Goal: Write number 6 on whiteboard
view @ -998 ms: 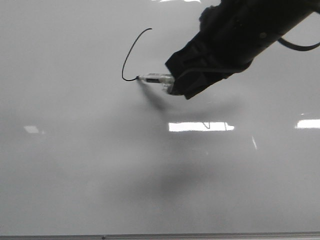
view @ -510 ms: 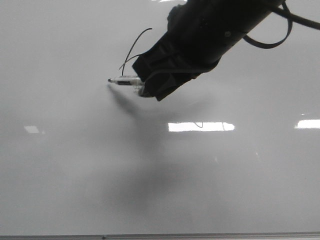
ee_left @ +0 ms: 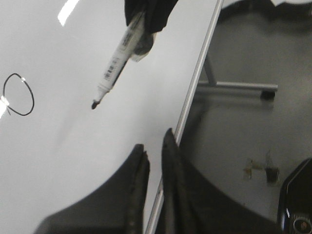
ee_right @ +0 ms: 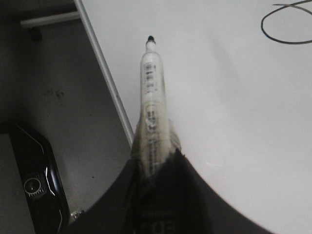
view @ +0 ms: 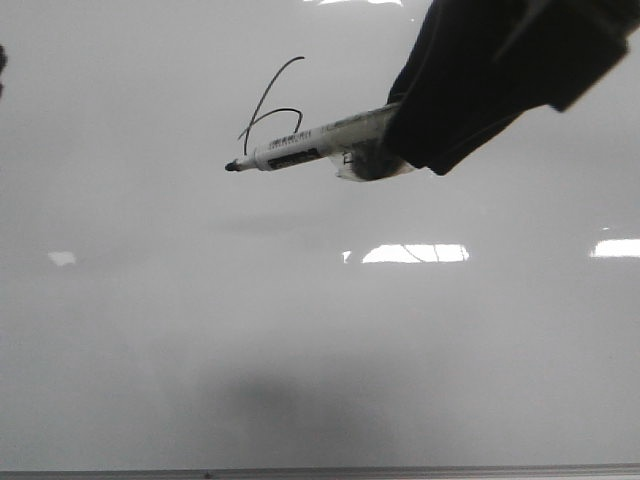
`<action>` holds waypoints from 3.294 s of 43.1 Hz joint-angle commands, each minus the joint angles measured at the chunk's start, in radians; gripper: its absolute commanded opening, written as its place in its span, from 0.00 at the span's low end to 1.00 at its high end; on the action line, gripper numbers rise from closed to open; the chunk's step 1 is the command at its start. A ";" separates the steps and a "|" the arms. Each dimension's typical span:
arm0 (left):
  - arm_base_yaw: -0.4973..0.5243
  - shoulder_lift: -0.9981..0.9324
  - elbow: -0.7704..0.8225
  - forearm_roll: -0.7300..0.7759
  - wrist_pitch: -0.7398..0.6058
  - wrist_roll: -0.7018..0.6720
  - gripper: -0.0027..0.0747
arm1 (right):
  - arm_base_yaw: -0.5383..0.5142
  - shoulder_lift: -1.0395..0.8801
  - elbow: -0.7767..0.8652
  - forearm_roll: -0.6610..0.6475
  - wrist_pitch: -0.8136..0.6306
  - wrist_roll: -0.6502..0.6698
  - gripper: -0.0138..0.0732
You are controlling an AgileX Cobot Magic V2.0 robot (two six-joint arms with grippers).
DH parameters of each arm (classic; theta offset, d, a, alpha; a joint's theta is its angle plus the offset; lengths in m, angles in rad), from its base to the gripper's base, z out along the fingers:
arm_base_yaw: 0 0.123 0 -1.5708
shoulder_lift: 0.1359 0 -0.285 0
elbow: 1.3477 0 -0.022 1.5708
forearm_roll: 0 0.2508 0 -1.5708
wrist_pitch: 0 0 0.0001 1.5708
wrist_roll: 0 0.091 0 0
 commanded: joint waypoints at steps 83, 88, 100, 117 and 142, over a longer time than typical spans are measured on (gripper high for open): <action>0.450 0.175 -0.074 0.097 -0.141 -0.343 0.01 | -0.383 -0.537 0.281 -0.152 -0.086 0.554 0.21; 0.631 0.119 -0.037 0.097 -0.139 -0.447 0.01 | -0.481 -0.662 0.363 -0.151 -0.115 0.581 0.08; 0.983 0.151 0.000 0.078 -0.153 -0.459 0.01 | -0.517 -0.785 0.447 -0.151 -0.178 0.581 0.09; 1.017 0.474 0.000 0.011 -0.499 -0.459 0.01 | -0.517 -0.785 0.447 -0.151 -0.180 0.581 0.09; 1.016 0.671 -0.048 0.022 -0.676 -0.456 0.32 | -0.517 -0.785 0.447 -0.151 -0.180 0.581 0.09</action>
